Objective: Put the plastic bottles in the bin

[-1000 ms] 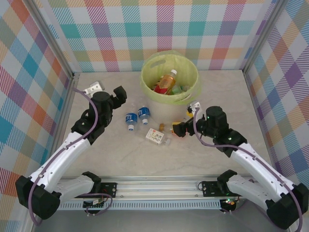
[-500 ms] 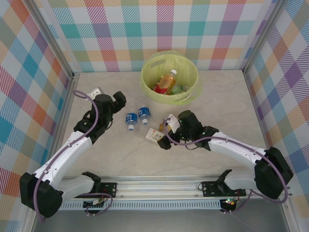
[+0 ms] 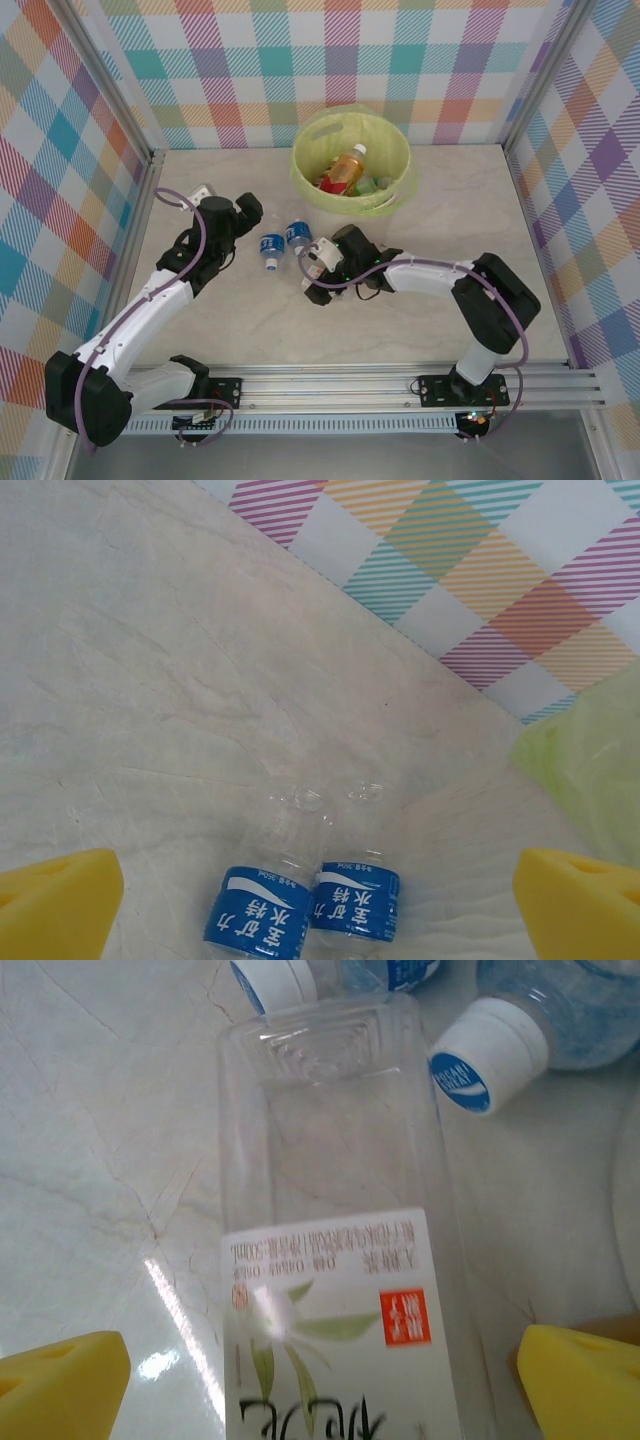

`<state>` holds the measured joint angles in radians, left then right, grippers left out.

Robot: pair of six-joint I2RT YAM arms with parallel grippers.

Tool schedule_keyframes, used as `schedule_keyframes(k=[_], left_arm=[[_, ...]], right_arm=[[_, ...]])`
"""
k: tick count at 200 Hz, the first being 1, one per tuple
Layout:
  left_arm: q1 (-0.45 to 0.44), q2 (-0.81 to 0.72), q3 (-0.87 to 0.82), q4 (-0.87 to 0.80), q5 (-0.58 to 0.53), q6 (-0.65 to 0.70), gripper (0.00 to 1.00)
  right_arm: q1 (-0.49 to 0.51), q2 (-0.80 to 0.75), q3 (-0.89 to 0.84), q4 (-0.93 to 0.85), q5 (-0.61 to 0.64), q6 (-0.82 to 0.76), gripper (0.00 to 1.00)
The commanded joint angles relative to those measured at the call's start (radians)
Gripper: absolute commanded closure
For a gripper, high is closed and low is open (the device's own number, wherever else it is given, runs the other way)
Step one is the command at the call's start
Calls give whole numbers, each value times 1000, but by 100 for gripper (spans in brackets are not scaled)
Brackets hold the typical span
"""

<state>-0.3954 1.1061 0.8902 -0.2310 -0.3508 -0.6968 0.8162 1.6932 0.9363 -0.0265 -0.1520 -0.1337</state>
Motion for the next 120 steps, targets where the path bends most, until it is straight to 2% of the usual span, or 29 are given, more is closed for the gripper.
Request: schedule_keyframes(k=[1,69,97,120], left_arm=[[21,-31,-24,9,2,-21,0],[44,-27,-36,10,38,-29,0],[49,-20,-36,10,47,-32,0],[52,-15,-34,12,59,-32,0]], right_arm=[[27,49,38,-6,38,-78,0],[74,163,89,-7,134,-98,3],[81,179,93,10,171,-98,10],[86,172,99,17,206,-103,21]])
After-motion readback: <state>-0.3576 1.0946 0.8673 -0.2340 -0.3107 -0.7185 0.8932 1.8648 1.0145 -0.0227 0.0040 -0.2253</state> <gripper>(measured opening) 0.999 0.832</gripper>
